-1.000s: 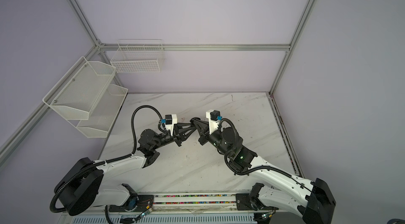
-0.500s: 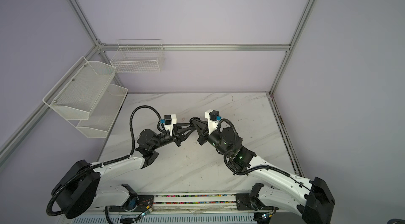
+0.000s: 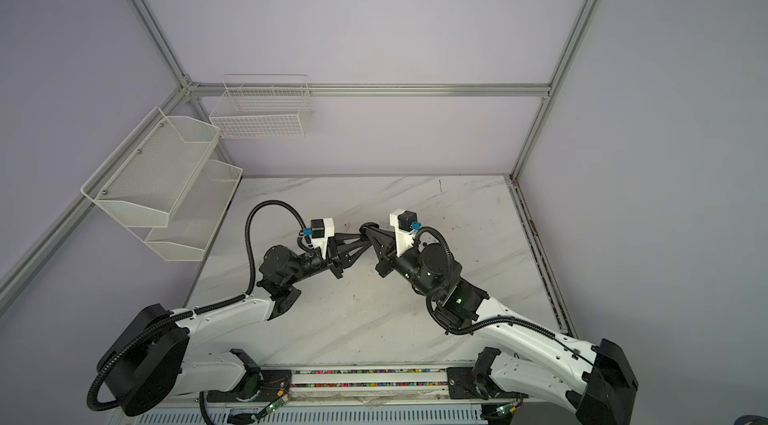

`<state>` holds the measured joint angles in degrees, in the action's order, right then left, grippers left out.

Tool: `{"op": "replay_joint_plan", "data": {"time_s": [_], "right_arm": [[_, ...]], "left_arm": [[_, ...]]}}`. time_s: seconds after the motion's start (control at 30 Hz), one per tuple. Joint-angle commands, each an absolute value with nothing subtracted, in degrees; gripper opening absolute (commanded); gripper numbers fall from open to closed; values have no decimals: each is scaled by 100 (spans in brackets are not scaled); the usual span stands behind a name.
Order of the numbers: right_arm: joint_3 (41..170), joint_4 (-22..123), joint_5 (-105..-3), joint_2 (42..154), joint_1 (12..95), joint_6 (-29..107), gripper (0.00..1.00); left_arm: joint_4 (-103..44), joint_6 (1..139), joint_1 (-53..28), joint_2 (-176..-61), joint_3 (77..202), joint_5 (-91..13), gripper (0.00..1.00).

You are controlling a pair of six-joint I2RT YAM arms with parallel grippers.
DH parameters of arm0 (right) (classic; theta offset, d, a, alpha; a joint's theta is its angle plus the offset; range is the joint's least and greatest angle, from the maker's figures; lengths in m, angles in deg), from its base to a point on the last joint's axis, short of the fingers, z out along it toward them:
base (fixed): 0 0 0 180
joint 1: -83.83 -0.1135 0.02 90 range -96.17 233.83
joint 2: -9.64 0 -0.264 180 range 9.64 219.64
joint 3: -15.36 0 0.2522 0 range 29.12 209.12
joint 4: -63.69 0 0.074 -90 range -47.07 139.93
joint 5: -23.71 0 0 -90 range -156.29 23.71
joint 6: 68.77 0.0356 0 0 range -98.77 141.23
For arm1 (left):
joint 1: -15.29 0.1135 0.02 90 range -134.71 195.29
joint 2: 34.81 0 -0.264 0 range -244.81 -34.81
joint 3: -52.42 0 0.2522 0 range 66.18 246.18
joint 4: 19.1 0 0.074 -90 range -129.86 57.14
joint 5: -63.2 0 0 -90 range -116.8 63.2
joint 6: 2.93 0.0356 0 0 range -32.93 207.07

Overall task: Insert wireless bluetooth earbuds into charging case
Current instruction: Insert the wireless bluetooth earbud into the charging case.

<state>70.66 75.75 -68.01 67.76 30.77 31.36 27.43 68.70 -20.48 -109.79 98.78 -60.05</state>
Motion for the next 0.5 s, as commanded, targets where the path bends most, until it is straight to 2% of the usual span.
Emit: {"op": "replay_joint_plan", "data": {"time_s": [0.0, 0.2, 0.47], "right_arm": [[7033, 7264, -6853, 6761, 2996, 3083, 0], [7084, 7107, -6854, 6677, 3004, 2958, 0], [7313, 6971, -6774, 6737, 2997, 2818, 13]], "left_arm": [[3234, 7028, -2066, -10709, 10178, -6002, 0], [3246, 7091, -2066, -10638, 10160, -6006, 0], [3222, 7202, -2064, -10626, 10178, -6034, 0]]}}
